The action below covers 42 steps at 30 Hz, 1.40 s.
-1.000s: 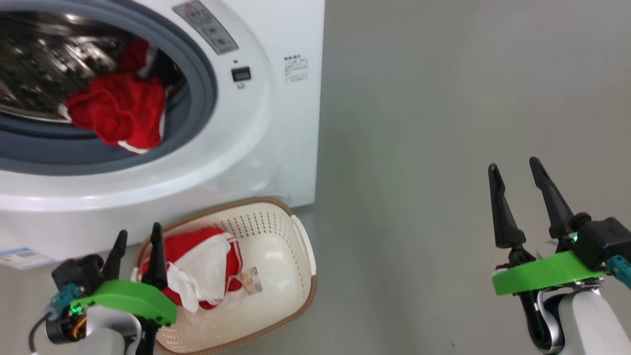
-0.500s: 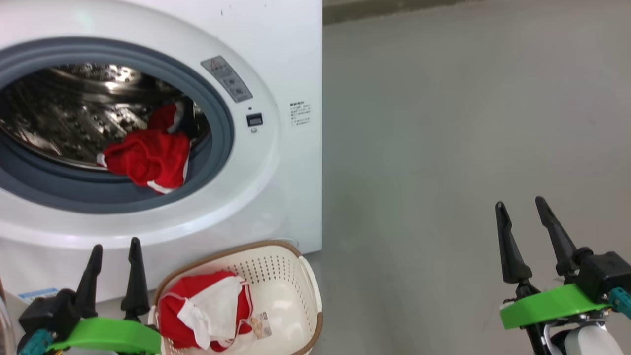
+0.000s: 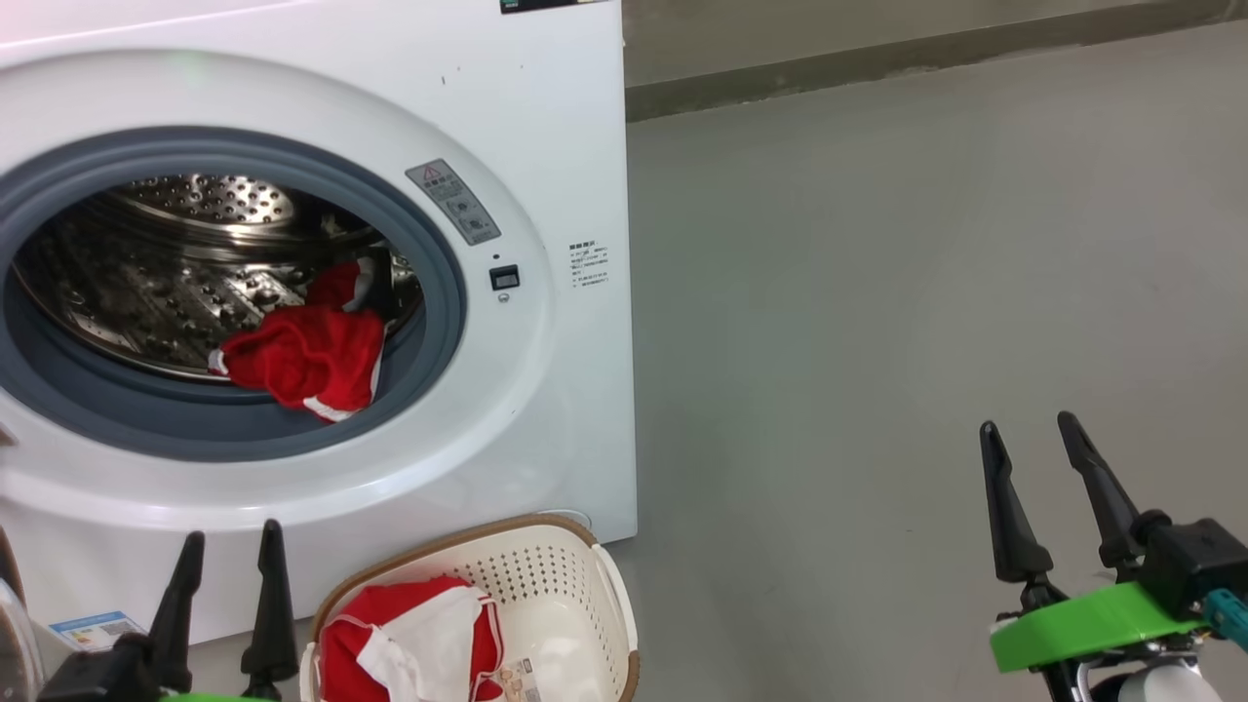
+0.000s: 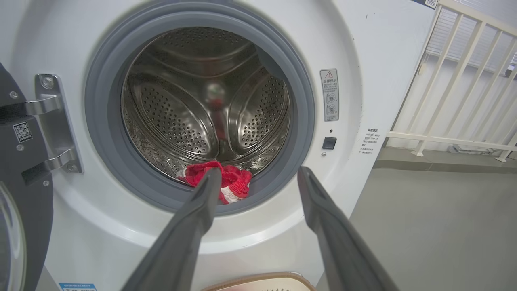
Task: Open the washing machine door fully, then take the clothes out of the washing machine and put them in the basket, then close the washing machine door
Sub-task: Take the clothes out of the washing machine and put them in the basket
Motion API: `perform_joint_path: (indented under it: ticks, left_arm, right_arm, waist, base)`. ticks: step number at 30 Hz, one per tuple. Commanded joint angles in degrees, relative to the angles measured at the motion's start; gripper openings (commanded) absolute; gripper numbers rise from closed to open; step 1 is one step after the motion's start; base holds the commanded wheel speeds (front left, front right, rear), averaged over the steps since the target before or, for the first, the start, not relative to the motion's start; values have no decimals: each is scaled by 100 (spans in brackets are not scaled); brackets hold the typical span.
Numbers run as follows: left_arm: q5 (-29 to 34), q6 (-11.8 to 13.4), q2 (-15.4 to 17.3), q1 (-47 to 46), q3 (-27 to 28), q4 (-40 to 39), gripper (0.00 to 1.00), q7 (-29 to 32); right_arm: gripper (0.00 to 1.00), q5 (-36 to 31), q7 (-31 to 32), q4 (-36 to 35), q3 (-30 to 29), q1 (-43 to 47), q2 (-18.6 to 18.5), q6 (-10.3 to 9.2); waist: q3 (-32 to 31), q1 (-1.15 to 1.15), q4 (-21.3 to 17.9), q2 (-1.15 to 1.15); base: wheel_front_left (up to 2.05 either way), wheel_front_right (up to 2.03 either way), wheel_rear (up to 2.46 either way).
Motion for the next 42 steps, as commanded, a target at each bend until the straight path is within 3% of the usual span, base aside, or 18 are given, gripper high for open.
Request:
perform_joint_path:
  ticks: [1, 23, 33, 42]
  left_arm:
    - [17, -31, 58, -32, 175, -165, 100, -69]
    - [83, 38, 56, 46, 76, -325, 100, -69]
    - [150, 97, 56, -258, 112, -237, 100, -69]
    - [184, 157, 93, -1080, 147, 141, 100, -69]
  right_arm:
    - [100, -18, -36, -163, 102, -2, -62, 36]
    - [100, -79, -36, -201, 160, 66, -62, 36]
    - [100, -112, -36, -314, 186, 39, -62, 36]
    - [100, -116, -36, -458, 231, -220, -62, 36]
  waist:
    - [-13, 0, -1, 0]
    - [-23, 0, -13, 0]
    - [353, 0, 45, 0]
    - [984, 0, 124, 0]
  base:
    - [0, 0, 0]
    - [0, 0, 0]
    - [0, 0, 0]
    - [0, 0, 0]
